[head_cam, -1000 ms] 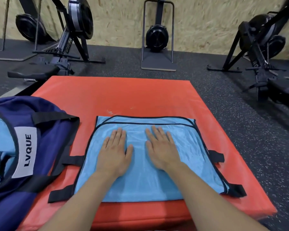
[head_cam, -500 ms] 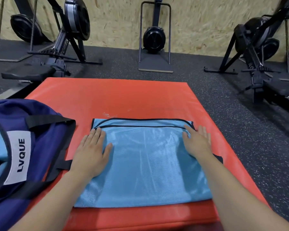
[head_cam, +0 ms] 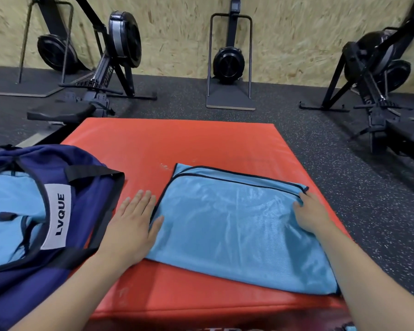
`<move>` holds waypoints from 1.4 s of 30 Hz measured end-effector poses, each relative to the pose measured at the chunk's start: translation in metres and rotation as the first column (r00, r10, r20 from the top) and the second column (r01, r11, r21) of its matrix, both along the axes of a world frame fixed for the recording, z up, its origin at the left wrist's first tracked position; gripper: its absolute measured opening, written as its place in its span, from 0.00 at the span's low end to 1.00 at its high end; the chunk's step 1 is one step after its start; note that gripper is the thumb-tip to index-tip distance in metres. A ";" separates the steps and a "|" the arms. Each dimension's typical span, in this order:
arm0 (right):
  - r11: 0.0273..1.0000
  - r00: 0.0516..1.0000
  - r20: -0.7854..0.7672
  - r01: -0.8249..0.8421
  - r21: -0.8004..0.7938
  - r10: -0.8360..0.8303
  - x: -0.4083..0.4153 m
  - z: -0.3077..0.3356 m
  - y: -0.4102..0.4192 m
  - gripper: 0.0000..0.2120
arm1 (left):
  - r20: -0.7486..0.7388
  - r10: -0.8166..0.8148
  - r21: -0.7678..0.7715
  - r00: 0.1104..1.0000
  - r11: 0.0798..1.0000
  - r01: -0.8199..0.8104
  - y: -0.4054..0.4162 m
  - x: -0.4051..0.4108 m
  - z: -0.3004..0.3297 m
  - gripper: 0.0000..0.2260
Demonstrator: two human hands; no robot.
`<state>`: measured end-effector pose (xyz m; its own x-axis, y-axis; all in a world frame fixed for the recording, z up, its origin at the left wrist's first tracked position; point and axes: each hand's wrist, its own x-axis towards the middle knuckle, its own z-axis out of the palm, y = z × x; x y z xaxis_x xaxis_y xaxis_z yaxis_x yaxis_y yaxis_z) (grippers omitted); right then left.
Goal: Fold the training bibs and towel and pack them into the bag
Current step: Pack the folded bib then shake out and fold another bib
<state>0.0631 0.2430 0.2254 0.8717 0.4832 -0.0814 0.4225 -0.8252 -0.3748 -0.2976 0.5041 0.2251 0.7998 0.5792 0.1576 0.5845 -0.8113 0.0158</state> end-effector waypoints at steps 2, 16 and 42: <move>0.999 1.000 0.019 0.008 -0.041 -0.007 0.002 0.001 -0.020 0.23 | 0.022 -0.031 0.033 0.999 0.999 0.030 -0.008 -0.009 0.005 0.31; 0.960 0.966 0.053 -0.242 -0.144 0.252 -0.050 0.020 -0.102 0.28 | 0.094 -0.097 -0.005 0.991 0.995 0.098 -0.077 -0.030 -0.001 0.20; 0.922 0.928 -0.050 -0.373 -0.105 0.370 -0.035 0.020 -0.060 0.24 | -0.070 0.123 -0.244 0.990 0.960 -0.136 0.126 0.185 -0.002 0.26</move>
